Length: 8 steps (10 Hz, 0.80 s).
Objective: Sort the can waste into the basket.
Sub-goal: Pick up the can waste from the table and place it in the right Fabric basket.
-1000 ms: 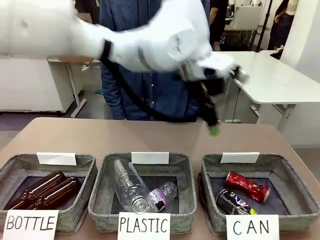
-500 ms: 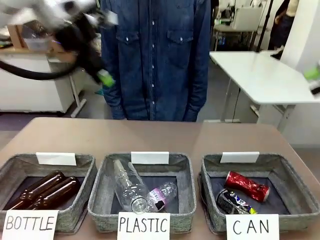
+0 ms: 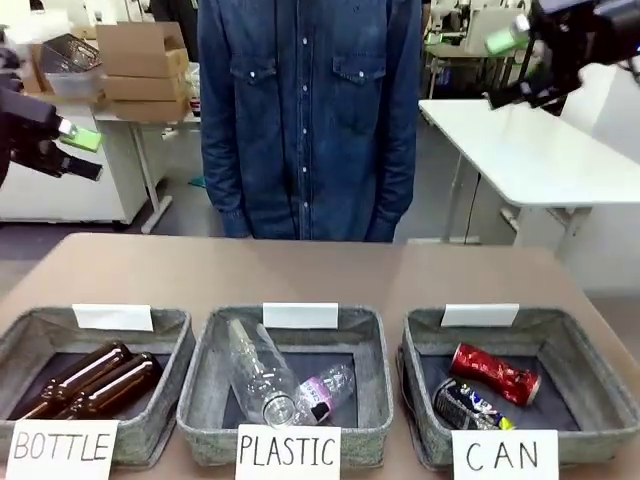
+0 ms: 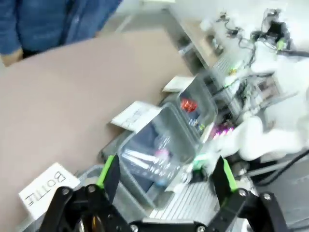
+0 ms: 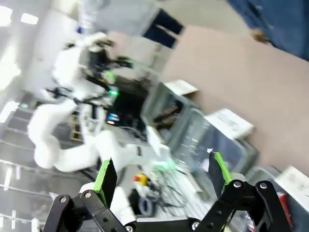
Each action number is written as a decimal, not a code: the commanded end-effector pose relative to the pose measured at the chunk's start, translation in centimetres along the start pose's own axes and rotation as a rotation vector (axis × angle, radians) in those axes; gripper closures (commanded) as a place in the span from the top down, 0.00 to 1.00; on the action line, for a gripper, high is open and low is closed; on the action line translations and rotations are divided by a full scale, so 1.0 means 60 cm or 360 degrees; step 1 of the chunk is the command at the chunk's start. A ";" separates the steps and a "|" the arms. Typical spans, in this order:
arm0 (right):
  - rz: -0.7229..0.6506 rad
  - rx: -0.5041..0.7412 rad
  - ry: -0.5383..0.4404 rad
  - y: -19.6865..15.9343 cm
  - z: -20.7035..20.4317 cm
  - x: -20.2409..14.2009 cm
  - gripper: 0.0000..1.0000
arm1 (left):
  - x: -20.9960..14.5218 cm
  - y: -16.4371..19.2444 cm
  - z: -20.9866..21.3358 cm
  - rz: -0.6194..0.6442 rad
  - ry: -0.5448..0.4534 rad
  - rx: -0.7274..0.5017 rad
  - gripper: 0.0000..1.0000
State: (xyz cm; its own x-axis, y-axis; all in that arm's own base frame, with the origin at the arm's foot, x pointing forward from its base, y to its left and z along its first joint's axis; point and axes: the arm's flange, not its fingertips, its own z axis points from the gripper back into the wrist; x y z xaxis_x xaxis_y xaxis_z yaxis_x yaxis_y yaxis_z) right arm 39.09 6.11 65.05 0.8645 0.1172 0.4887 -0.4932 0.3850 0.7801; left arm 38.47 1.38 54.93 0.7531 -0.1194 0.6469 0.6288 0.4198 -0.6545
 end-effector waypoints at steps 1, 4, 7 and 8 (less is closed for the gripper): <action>-0.0133 0.0285 -0.0109 -0.010 -0.032 -0.037 1.00 | -0.037 0.030 -0.001 -0.0064 -0.0303 -0.0311 1.00; -0.0156 0.0260 -0.0088 -0.018 -0.036 -0.026 1.00 | -0.022 0.016 0.017 0.0018 -0.0193 -0.0120 1.00; -0.0156 0.0260 -0.0088 -0.018 -0.036 -0.026 1.00 | -0.022 0.016 0.017 0.0018 -0.0193 -0.0120 1.00; -0.0156 0.0260 -0.0088 -0.018 -0.036 -0.026 1.00 | -0.022 0.016 0.017 0.0018 -0.0193 -0.0120 1.00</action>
State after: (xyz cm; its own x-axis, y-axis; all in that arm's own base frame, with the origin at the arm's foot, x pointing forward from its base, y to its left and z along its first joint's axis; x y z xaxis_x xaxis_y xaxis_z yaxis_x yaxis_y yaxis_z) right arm 38.05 7.53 62.67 0.9071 0.0184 0.4206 -0.4130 0.2324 0.8806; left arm 38.14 2.69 53.56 0.7226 0.0040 0.6912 0.6466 0.3498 -0.6779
